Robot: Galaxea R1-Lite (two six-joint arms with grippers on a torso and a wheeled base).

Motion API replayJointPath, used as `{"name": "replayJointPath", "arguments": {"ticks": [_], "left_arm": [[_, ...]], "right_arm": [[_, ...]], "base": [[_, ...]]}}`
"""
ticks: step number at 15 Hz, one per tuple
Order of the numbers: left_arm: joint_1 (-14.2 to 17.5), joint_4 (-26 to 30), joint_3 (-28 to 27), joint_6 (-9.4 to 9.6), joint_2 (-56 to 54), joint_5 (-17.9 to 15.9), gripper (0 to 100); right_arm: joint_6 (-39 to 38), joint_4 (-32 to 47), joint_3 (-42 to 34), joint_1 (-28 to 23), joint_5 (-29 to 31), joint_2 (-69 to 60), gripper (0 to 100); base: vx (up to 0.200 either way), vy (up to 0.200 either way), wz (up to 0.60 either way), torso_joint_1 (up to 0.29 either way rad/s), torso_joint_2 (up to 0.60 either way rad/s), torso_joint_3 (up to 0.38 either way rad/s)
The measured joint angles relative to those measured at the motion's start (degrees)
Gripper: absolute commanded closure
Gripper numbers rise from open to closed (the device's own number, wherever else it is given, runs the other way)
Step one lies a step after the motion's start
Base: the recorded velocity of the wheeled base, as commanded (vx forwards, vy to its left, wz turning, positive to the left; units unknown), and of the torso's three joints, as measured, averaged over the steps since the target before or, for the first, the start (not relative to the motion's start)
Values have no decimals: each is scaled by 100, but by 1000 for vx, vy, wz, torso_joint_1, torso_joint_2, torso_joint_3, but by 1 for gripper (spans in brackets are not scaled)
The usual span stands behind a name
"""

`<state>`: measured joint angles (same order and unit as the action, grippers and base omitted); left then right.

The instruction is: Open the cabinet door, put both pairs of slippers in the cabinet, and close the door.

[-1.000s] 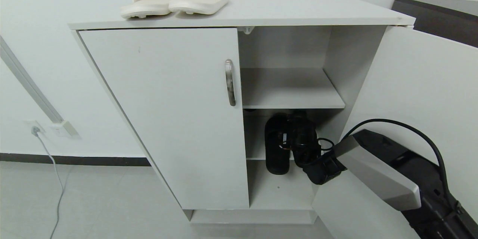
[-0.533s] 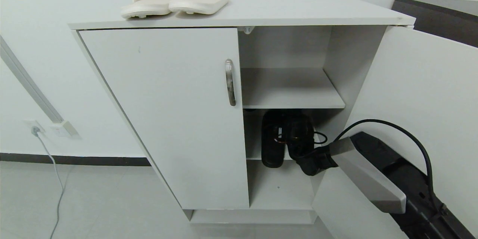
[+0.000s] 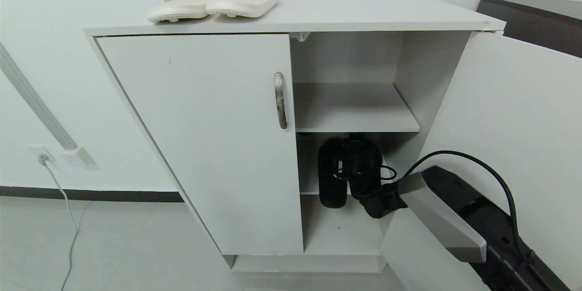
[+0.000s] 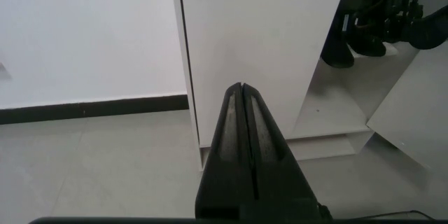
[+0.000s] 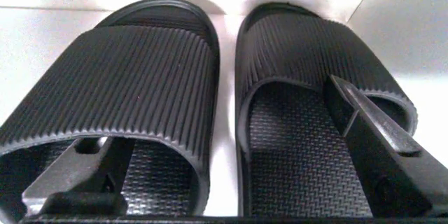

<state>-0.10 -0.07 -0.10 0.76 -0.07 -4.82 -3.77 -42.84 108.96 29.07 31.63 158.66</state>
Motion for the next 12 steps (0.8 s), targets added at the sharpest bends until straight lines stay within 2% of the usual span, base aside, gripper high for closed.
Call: {"name": "replayJointPath", "arguments": {"ticks": [4,12], "left_arm": [[0,0,0,-2,0,0,100],[0,2,0,-7,0,2,100]], "right_arm": [[-6,-202,-185,-2,2,11,0],[0,-1047,-1401,41,0,-380,0]], "base": [[0,0,0,0,0,0],[0,0,0,0,0,0]]}}
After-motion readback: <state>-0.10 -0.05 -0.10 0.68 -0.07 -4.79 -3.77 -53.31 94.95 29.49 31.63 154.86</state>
